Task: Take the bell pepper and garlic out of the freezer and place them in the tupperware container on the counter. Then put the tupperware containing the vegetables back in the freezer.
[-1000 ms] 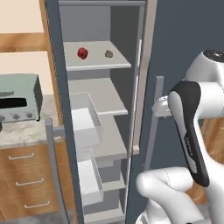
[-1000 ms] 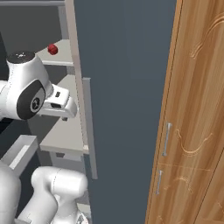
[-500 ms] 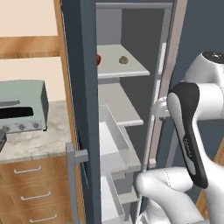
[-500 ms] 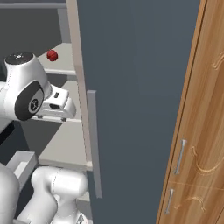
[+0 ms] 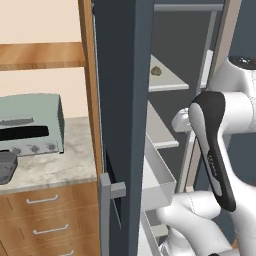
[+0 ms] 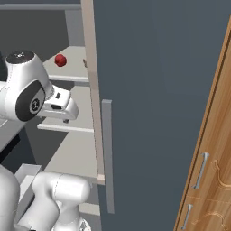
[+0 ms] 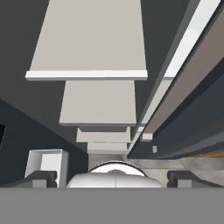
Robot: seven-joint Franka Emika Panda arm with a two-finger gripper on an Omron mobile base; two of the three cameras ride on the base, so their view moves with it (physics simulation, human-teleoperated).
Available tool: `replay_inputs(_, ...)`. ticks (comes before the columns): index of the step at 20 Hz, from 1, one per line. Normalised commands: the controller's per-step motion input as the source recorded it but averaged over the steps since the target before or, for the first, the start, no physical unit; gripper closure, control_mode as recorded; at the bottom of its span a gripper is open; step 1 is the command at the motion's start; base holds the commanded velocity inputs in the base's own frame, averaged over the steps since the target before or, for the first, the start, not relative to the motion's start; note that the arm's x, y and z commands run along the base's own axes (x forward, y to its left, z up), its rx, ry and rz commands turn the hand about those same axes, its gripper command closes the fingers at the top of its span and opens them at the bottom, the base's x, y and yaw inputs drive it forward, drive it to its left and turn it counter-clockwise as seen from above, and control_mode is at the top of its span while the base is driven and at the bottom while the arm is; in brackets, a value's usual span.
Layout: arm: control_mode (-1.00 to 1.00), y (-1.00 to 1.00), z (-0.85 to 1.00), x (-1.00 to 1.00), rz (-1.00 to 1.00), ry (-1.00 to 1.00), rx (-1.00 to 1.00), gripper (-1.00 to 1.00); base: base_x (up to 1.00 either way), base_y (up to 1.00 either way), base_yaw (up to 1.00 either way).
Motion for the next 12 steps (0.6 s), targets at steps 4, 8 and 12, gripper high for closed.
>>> replay_inputs(4,-1.00,-0.01,0.42,-0.02,0.00,-0.12,0.06,-1.00,0.00,0.00,0.00)
replay_inputs(8,-1.00,0.00,0.56,-0.03,0.00,-0.24,0.04,-1.00,0.00,0.00,0.00)
replay_inputs(12,-1.00,0.00,0.49,0.03,0.00,-0.22,0.06,-1.00,0.00,0.00,0.00)
